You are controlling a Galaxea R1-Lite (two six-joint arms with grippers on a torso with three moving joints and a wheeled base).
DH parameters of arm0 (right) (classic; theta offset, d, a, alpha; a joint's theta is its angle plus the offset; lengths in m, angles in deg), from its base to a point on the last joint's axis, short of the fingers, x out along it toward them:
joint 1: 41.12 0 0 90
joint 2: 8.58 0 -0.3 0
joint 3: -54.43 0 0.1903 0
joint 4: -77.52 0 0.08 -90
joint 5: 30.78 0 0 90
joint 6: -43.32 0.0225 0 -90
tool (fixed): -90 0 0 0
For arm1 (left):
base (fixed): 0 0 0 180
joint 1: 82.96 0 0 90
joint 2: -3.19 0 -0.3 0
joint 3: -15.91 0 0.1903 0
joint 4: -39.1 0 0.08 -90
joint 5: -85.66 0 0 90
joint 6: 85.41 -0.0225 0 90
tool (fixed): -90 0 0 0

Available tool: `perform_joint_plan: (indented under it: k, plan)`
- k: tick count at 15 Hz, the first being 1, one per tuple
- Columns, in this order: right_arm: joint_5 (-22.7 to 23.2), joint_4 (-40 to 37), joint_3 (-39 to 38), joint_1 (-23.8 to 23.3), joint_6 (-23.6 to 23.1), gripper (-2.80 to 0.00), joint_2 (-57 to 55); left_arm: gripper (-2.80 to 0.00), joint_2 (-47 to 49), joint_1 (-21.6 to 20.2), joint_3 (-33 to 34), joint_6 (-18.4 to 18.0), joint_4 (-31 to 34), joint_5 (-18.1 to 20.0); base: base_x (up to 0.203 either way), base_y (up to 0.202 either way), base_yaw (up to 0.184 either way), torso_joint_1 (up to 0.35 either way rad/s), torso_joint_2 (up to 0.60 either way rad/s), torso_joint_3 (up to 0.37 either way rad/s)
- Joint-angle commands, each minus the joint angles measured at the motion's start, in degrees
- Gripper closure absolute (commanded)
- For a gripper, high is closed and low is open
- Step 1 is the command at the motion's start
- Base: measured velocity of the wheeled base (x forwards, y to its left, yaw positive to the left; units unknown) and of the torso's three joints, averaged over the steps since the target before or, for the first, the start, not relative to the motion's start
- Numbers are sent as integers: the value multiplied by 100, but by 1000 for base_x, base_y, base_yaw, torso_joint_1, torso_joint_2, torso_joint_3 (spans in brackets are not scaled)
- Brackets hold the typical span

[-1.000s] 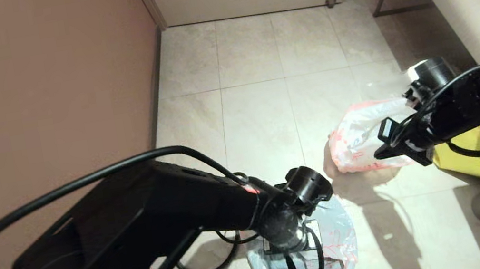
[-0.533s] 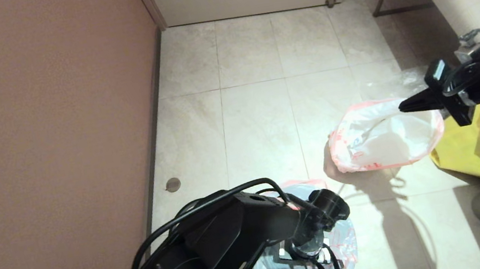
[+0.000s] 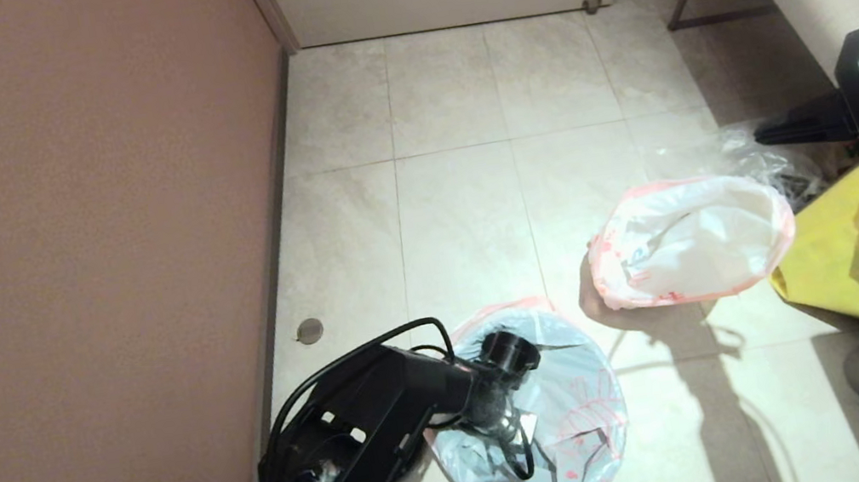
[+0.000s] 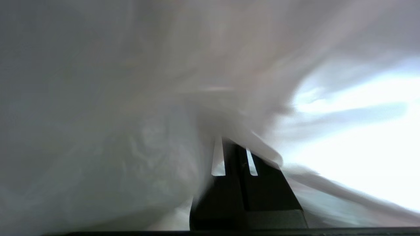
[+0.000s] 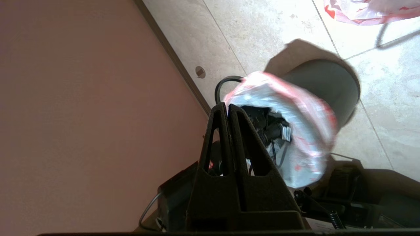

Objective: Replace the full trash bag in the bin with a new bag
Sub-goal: Put the new garbage bag on the trash can

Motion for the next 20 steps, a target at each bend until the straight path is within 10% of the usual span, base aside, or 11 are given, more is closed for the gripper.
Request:
perform_joint_plan:
  k: [1, 5, 7, 20]
  plan:
    - [18, -4, -36, -14, 17, 0, 11, 0, 435, -209, 4, -777, -465, -60, 0, 0, 0, 0, 0, 0]
    - [27, -4, -106, -45, 8, 0, -104, 0, 720, -242, -22, -2122, -1361, -902, 0, 0, 0, 0, 0, 0]
    - [84, -4, -121, -83, 2, 0, -86, 0, 695, -199, -25, -2081, -1747, -946, 0, 0, 0, 0, 0, 0]
    - [64, -1235, -235, 85, -7, 0, 348, 0, -2042, 704, 1791, 385, -1853, -1421, 0, 0, 0, 0, 0, 0]
